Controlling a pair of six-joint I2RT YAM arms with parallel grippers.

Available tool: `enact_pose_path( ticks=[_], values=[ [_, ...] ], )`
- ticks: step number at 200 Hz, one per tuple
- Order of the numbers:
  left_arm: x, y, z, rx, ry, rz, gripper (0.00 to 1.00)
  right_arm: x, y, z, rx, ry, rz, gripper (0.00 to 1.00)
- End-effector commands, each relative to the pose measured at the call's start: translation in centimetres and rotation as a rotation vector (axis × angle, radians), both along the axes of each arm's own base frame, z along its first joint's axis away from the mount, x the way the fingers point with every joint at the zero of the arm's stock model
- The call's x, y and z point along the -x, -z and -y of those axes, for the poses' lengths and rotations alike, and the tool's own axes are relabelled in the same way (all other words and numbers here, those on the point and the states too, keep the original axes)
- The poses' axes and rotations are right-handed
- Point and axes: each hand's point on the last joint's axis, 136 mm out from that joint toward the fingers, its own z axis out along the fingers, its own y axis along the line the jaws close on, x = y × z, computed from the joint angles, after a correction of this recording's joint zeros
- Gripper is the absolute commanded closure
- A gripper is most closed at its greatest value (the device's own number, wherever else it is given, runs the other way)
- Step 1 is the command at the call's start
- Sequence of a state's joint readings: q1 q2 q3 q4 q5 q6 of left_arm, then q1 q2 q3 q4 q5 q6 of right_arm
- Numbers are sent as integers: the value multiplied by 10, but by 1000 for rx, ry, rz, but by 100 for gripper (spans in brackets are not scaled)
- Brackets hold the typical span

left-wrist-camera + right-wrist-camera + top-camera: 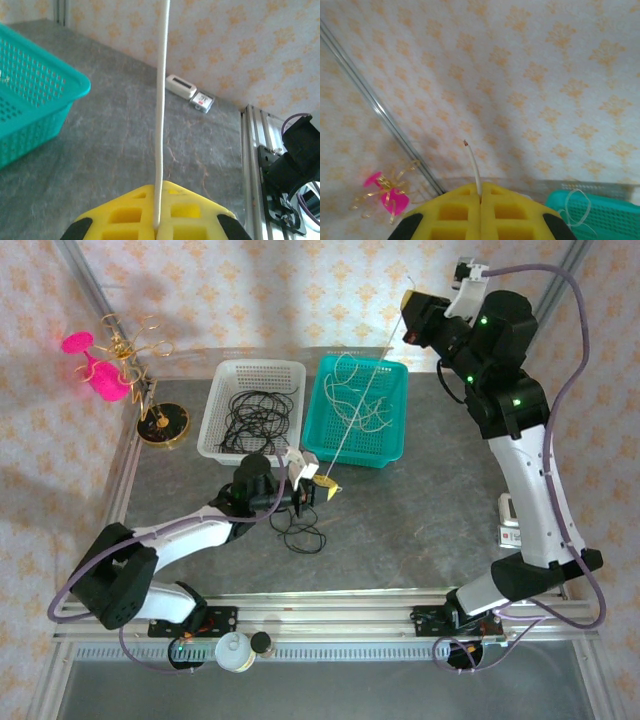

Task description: Untangle the cables

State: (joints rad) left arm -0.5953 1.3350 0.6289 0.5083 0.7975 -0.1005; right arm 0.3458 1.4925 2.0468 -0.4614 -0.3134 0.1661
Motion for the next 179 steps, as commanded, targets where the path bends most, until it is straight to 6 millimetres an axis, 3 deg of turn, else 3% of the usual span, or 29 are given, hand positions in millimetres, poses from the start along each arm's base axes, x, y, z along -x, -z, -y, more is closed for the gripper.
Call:
enact_pose_path(
  ticks=[1,24,47,94,125,138,179],
  values=[
    [23,60,-15,-155,-32,-241,100,-1,-29,24,26,110,134,100],
    [40,67,-16,-199,-34,-296,100,-14,-14,25,61,133,122,100],
    [40,67,-29,-234,-106,-304,100,-33,5,31,78,159,84,100],
    [27,31,-48,-235,-249,-237,100,-68,39,49,12,157,20,100],
    [-1,0,-65,-267,-419,-169,100,-84,58,42,-22,105,5,100],
    [-11,-5,-71,-285,-476,-150,91,-82,54,39,-37,82,19,100],
    [-18,-9,-55,-180,-434,-93,91,-70,26,25,-97,-21,83,100]
  ],
)
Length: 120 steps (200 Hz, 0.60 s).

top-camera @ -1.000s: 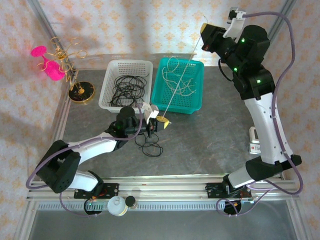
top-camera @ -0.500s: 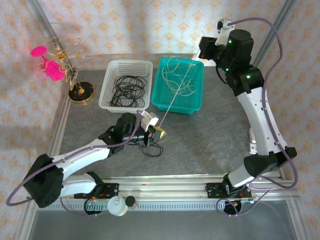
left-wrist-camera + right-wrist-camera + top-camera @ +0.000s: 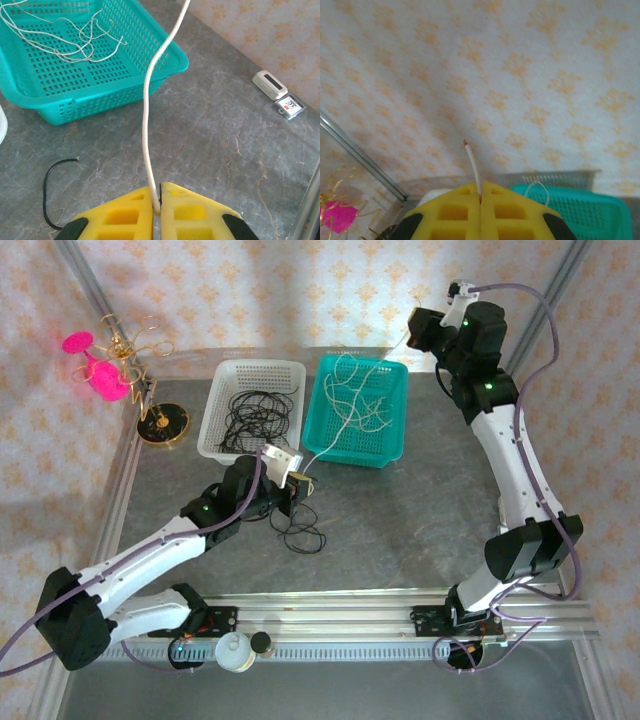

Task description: Untangle the cables

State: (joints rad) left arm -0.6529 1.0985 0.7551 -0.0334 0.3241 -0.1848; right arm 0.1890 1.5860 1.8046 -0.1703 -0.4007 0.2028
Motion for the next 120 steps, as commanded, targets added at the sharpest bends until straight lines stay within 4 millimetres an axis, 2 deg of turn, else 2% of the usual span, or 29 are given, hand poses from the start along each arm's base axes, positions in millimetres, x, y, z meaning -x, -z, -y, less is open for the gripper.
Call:
enact_pose_path(
  ticks=[1,48,58,76,120],
  values=[
    [-6,8,2,18,-20,26,91,18,-52,-11,-73,-91,145,100],
    [-24,-8,22,135,6,147,95,14,-62,-28,-150,-200,133,100],
    [-26,-11,28,161,24,163,94,21,-69,-32,-169,-227,142,100],
    [-29,-15,36,206,48,193,85,36,-79,-38,-194,-273,151,100],
    [-44,-31,52,248,67,240,85,79,-98,-57,-215,-343,187,100]
  ],
)
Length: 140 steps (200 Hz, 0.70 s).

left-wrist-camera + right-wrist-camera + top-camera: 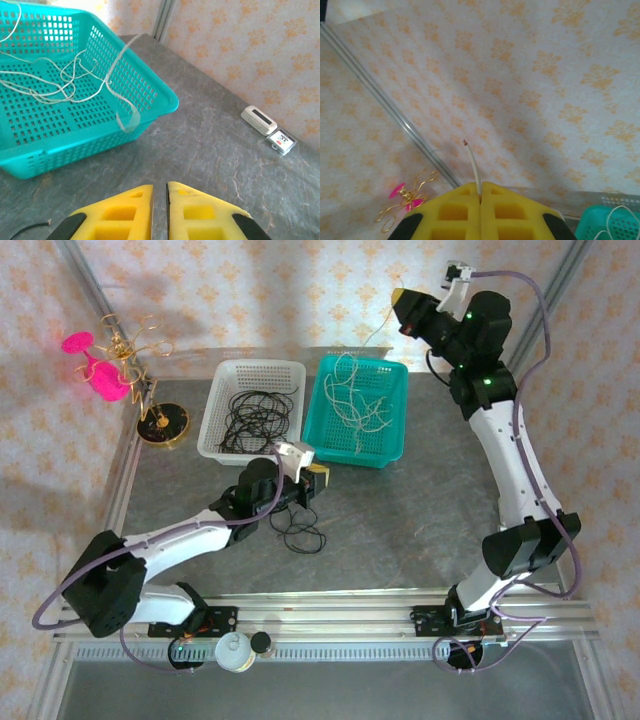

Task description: Untangle the cables

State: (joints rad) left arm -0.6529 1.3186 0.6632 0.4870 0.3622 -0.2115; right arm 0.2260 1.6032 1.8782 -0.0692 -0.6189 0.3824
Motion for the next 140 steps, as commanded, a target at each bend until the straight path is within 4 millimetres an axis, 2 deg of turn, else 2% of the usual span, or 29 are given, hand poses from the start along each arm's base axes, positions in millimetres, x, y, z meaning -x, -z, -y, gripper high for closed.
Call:
enact_pose_path(
  ticks=[1,19,34,62,94,117,140],
  values=[
    [-8,-39,17,95,41,106,85,52,-49,-8,-51,-73,123,100],
    [-12,-48,25,124,65,121,83,63,-54,-11,-59,-86,128,100],
    [-14,-50,30,143,80,124,75,68,-57,-12,-61,-86,130,100],
    [-14,-53,33,157,96,131,65,70,-60,-9,-56,-72,130,100],
    [-18,-56,30,127,75,147,47,73,-64,-11,-67,-86,127,100],
    [-25,-63,22,124,37,176,27,78,-65,-18,-76,-125,122,100],
    [-32,-68,22,124,25,198,25,89,-66,-29,-78,-177,125,100]
  ],
)
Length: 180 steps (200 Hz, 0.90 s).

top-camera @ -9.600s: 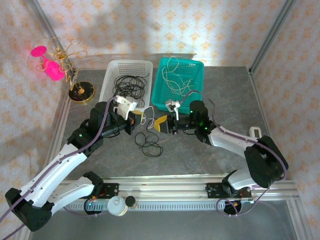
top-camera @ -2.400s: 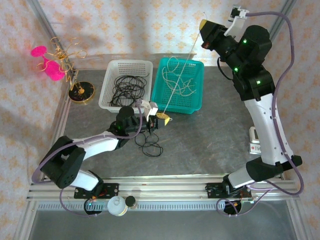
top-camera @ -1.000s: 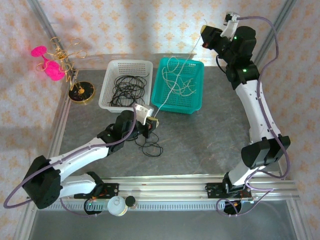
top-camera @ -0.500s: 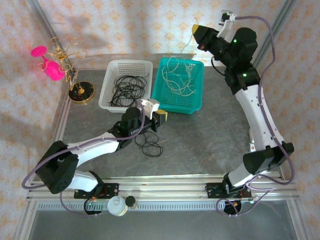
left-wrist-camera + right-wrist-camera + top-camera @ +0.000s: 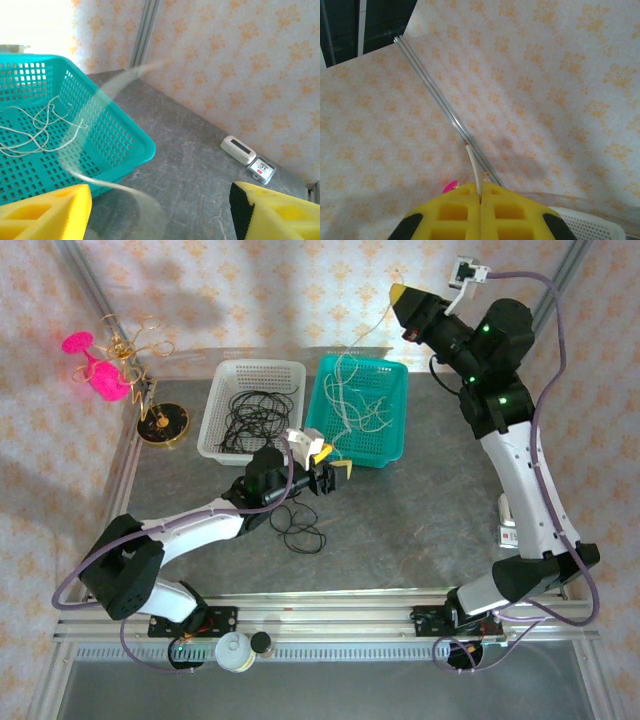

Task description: Untangle the cables

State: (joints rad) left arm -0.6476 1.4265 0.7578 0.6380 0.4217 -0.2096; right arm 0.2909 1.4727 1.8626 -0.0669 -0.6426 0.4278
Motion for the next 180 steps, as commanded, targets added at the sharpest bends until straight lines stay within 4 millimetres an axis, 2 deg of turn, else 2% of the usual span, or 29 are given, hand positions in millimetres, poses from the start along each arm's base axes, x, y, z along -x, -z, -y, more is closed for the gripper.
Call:
enact_pose_path(
  ticks=[1,43,81,107,119,133,180],
  values=[
    [-12,-33,-3,38,-31,93,25,22,-17,-14,-16,-84,42,100],
    [-21,-48,8,63,-7,132,25,50,-19,-36,-17,-165,51,100],
    [-29,-64,18,66,12,169,25,72,-32,-37,-35,-192,79,100],
    [-42,-71,16,63,-6,166,26,78,-38,-35,-44,-194,92,100],
    [-46,-72,13,64,-14,155,30,77,-39,-34,-44,-192,92,100],
    [-51,-70,9,62,-27,136,35,77,-39,-34,-44,-192,90,100],
    [-68,-46,-3,47,-93,55,38,79,-41,-38,-55,-221,88,100]
  ],
)
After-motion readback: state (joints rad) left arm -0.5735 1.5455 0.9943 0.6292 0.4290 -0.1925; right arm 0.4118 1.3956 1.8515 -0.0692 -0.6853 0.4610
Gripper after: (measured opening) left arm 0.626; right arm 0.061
